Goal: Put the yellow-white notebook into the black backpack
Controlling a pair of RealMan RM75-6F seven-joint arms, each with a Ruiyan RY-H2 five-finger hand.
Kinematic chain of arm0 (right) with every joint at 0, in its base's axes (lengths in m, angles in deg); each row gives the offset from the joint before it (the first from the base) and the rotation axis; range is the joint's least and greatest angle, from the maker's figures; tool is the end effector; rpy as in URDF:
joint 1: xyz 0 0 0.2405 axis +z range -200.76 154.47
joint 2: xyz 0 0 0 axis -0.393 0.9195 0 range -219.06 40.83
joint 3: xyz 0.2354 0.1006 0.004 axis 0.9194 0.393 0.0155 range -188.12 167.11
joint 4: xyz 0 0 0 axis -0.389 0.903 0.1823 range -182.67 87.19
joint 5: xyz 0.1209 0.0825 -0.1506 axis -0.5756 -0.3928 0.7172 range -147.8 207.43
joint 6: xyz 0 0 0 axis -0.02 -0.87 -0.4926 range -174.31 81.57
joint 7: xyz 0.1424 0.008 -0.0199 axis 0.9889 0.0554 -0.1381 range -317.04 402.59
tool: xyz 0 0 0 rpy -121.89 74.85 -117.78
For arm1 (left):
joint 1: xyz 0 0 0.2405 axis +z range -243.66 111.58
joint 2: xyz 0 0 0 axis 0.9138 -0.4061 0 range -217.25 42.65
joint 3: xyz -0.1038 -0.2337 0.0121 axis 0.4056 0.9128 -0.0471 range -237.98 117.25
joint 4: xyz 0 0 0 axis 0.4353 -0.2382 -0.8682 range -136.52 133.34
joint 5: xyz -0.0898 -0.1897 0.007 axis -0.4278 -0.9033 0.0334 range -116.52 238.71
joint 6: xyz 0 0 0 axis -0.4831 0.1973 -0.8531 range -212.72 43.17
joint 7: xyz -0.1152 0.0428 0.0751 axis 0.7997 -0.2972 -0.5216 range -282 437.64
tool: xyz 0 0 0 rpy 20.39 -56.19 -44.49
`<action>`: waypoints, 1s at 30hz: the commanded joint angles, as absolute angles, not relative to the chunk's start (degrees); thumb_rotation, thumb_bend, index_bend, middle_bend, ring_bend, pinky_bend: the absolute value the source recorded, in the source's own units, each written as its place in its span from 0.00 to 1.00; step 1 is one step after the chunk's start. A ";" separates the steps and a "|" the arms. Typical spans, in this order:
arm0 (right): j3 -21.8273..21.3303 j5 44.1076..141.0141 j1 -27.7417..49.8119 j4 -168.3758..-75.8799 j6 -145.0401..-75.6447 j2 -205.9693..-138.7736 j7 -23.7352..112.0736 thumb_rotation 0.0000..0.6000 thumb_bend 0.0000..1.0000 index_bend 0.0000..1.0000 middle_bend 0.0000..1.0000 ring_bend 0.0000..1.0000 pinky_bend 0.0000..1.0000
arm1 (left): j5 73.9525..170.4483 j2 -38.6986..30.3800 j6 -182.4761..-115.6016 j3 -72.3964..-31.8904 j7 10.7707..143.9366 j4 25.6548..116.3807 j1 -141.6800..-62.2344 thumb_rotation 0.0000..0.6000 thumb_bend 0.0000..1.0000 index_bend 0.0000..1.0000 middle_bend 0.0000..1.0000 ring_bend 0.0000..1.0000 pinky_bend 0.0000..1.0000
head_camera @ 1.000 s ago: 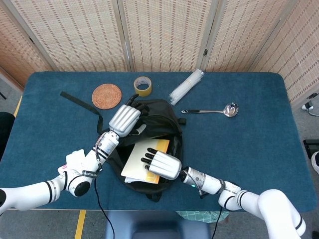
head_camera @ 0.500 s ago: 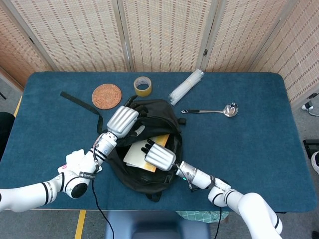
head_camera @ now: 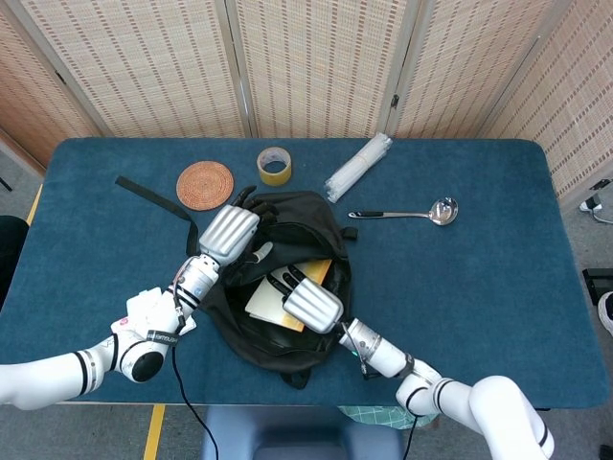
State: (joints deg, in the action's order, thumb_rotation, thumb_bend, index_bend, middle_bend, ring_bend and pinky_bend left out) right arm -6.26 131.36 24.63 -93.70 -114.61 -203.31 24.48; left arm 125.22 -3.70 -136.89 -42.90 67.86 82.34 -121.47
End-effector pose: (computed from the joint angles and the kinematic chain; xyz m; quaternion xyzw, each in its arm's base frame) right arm -0.0947 -0.3217 -0.1119 0.8214 -0.0078 0.4343 0.3697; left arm -0.0533 0.4034 0.0323 -0.7314 -0.3297 -0.4717 0.3659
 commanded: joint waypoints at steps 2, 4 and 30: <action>-7.32 129.39 20.96 -104.79 -115.82 -196.95 19.92 1.00 0.24 0.01 0.12 0.29 0.18 | 123.61 -4.05 -136.78 -42.81 66.49 83.36 -121.61 1.00 0.42 0.47 0.29 0.22 0.00; -7.42 128.90 20.22 -106.98 -115.88 -195.48 18.06 1.00 0.21 0.00 0.12 0.28 0.17 | 122.95 -4.12 -136.63 -42.74 66.21 83.64 -121.73 1.00 0.41 0.47 0.29 0.22 0.00; -13.30 127.32 15.43 -125.64 -111.72 -180.98 7.51 1.00 0.06 0.00 0.00 0.05 0.00 | 119.54 -5.72 -136.95 -43.09 64.13 87.03 -121.95 1.00 0.36 0.38 0.26 0.19 0.00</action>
